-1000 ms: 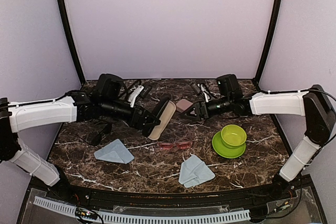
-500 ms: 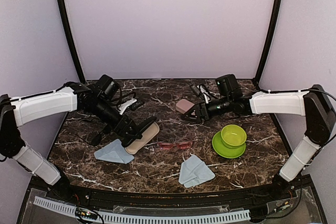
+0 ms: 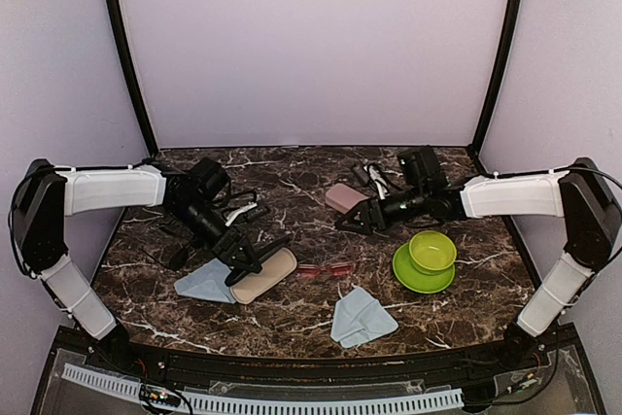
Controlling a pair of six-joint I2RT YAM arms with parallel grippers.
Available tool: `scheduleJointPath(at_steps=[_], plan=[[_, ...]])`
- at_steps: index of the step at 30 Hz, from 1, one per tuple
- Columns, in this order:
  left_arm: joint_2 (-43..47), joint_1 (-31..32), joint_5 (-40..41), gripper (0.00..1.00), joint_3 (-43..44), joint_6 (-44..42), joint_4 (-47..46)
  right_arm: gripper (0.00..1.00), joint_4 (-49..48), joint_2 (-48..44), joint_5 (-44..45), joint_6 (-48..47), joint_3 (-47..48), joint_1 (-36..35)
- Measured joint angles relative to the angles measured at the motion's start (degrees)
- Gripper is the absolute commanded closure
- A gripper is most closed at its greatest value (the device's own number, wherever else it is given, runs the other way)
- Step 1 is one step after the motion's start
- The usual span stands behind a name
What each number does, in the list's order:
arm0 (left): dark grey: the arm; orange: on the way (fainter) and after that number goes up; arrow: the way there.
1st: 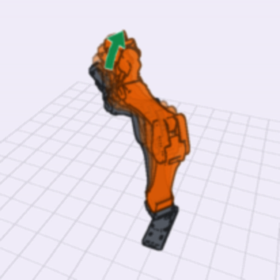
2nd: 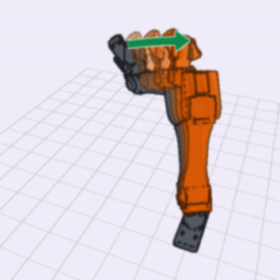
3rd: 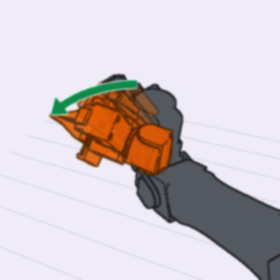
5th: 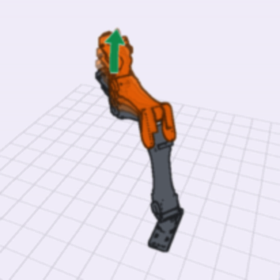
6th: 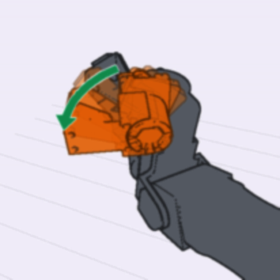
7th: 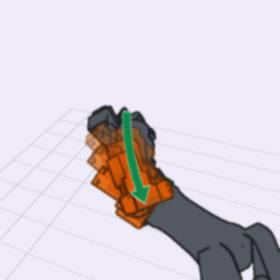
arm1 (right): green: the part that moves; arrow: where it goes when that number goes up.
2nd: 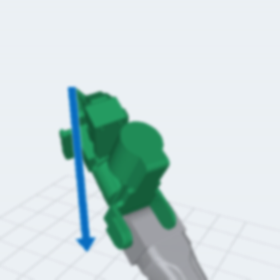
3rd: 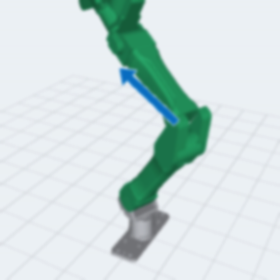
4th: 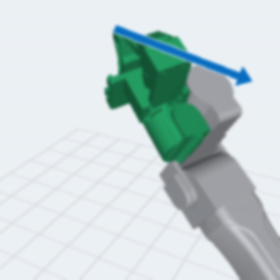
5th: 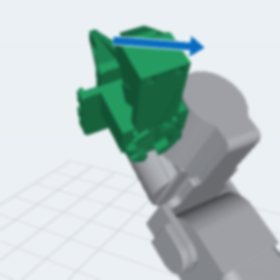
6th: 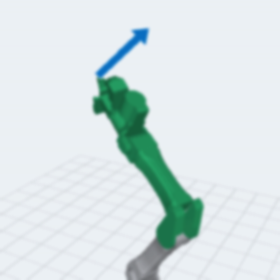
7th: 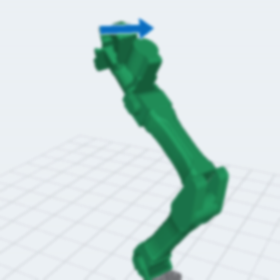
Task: Organize the sunglasses
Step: Place the opened sunglasses case at the center of the board.
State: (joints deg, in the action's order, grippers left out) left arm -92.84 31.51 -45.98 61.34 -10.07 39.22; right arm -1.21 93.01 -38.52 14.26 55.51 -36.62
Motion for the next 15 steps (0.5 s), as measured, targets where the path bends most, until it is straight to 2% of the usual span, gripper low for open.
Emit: scheduleJointPath(at_steps=[4, 10, 15], plan=[[-1.0, -1.4, -1.8, 0.91, -0.8, -0.5, -0.5, 0.28, -0.1, 0.0, 0.4, 0.0, -0.1, -0.2], [-3.1, -2.4, -3.7, 0.99, -1.5, -1.4, -1.5, 0.28, -0.1, 0.0, 0.9, 0.0, -0.3, -0.4], [-2.6, -3.4, -5.8, 1.0, -3.3, -1.5, -3.3, 0.28, -0.5, 0.1, 1.1, 0.0, -0.3, -0.8]])
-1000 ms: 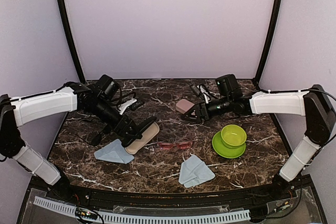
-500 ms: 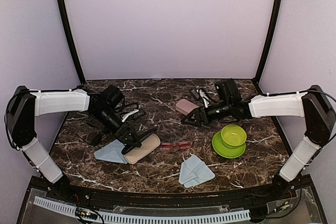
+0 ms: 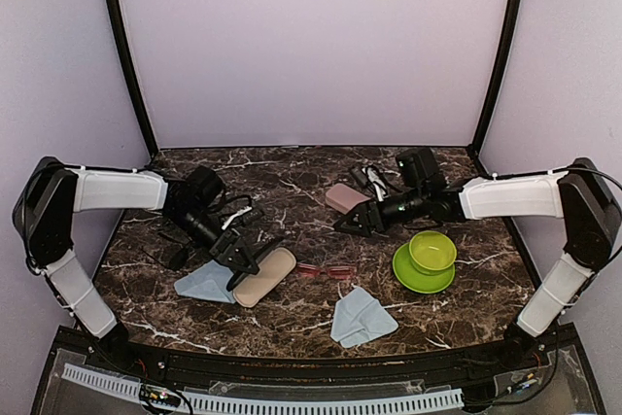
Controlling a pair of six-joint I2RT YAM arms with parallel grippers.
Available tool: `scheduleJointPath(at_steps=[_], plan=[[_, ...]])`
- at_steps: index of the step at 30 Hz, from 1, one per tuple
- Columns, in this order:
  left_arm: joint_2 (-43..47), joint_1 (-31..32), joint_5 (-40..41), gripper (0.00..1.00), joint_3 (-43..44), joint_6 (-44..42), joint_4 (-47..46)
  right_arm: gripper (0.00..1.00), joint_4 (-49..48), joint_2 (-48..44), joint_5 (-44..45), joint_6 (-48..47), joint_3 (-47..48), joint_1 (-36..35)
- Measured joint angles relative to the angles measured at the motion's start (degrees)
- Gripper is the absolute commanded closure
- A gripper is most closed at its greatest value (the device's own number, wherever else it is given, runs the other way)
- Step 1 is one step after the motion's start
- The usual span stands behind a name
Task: Organize the sunglasses
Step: Place the opened sunglasses case at the center of the board.
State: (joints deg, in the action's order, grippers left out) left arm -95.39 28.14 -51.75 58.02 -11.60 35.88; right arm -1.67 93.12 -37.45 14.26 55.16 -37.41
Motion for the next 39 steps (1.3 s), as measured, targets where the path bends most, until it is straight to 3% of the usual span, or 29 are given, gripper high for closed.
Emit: scheduleJointPath(at_steps=[17, 24, 33, 36, 39], plan=[[2.8, -3.4, 0.9, 1.0, -2.5, 0.8, -1.5, 0.29, -0.5, 2.4, 0.3, 0.0, 0.0, -1.2], [-3.3, -5.2, 3.2, 1.0, 4.1, 0.7, 0.2, 0.29, -0.5, 3.0, 0.3, 0.0, 0.4, -1.4], [-10.3, -7.2, 0.4, 0.95, 11.0, -0.8, 2.2, 0.29, -0.3, 3.5, 0.4, 0.0, 0.9, -1.6], [-13.0, -7.8, -0.6, 0.87, 11.5, -1.4, 3.1, 0.29, -0.2, 3.5, 0.6, 0.0, 0.9, -1.6], [-14.3, -8.3, -1.6, 0.63, 11.5, -1.7, 3.8, 0.29, -0.2, 3.5, 0.9, 0.0, 0.9, -1.6]])
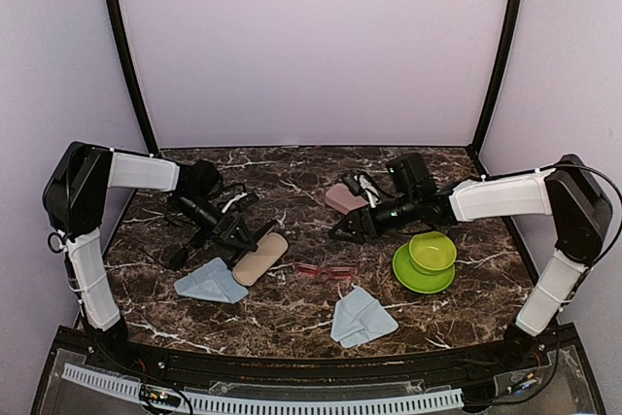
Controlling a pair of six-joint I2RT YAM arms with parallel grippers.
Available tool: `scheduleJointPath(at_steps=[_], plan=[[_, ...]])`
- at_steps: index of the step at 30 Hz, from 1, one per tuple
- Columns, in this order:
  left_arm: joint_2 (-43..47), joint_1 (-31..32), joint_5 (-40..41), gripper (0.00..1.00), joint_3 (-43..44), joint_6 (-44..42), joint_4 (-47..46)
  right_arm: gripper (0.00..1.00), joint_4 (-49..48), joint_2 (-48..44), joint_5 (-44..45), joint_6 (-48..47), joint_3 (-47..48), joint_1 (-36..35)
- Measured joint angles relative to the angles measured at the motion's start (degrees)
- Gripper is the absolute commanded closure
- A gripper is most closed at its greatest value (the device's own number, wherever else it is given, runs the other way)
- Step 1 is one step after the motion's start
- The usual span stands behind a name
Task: Organize the sunglasses
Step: Place the opened sunglasses case at the center of the board.
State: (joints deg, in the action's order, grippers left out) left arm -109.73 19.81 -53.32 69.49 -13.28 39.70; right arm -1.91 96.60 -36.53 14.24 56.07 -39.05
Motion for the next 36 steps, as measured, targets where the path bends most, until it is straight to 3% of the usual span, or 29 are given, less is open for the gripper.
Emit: scheduleJointPath(at_steps=[6, 13, 19, 24, 36], plan=[[-0.1, -0.5, -0.3, 0.32, 0.0, 0.2, 0.2, 0.29, 0.0, 0.0, 0.4, 0.0, 0.0, -0.1], [-0.1, -0.8, 1.0, 0.18, 0.4, 1.3, 0.2, 0.29, -0.2, 0.2, 0.4, 0.0, 0.0, -0.4], [-0.1, -0.9, 3.5, 0.17, 1.0, 2.0, -0.1, 0.29, -0.2, 0.3, 0.6, 0.0, -0.2, -0.6], [0.1, -0.9, 7.1, 0.22, 1.9, 3.1, -0.2, 0.29, -0.2, 0.4, 0.6, 0.0, -0.2, -0.7], [4.1, 1.3, 17.6, 0.42, 4.6, 4.7, 1.2, 0.29, -0.2, 1.4, 1.0, 0.8, -0.2, -1.6]])
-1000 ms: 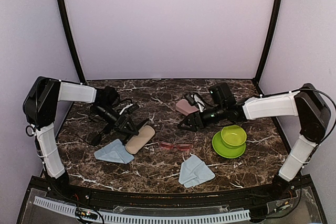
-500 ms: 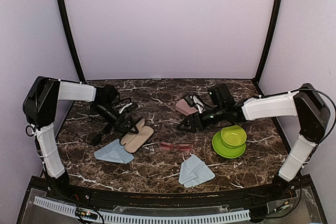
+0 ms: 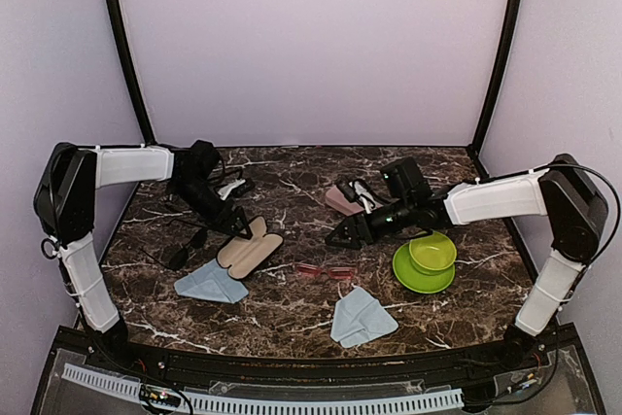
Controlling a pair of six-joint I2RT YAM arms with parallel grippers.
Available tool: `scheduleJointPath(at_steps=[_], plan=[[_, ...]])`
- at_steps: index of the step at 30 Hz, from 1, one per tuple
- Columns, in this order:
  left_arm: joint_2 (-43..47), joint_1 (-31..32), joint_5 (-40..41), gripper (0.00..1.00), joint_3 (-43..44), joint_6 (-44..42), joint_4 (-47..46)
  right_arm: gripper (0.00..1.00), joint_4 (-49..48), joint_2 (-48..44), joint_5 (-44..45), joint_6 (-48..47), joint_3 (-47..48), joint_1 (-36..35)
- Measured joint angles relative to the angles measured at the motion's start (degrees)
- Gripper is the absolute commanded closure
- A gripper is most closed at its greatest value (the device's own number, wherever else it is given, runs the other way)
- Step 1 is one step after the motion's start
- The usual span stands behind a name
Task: Organize the sunglasses
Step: Place the opened sunglasses case at the center of the board.
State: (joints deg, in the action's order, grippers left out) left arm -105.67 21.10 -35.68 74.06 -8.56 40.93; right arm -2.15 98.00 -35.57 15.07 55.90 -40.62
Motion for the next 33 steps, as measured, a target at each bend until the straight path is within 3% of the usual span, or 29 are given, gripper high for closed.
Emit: scheduleJointPath(at_steps=[6, 27, 30, 33], plan=[[-0.4, 2.3, 4.9, 0.57, 1.7, -0.7, 1.9, 0.29, 0.0, 0.0, 0.7, 0.1, 0.0, -0.3], [-5.3, 8.8, 18.8, 0.62, 11.5, -9.5, 6.7, 0.29, 0.5, 0.2, 0.9, 0.0, 0.1, -0.3], [-5.3, 9.2, 19.0, 0.6, 12.4, -10.1, 6.7, 0.29, 0.6, 0.5, 1.0, 0.0, 0.2, -0.3], [-5.3, 9.4, 20.0, 0.48, 12.8, -10.3, 6.3, 0.29, 0.9, 0.7, 1.0, 0.0, 0.2, -0.4]])
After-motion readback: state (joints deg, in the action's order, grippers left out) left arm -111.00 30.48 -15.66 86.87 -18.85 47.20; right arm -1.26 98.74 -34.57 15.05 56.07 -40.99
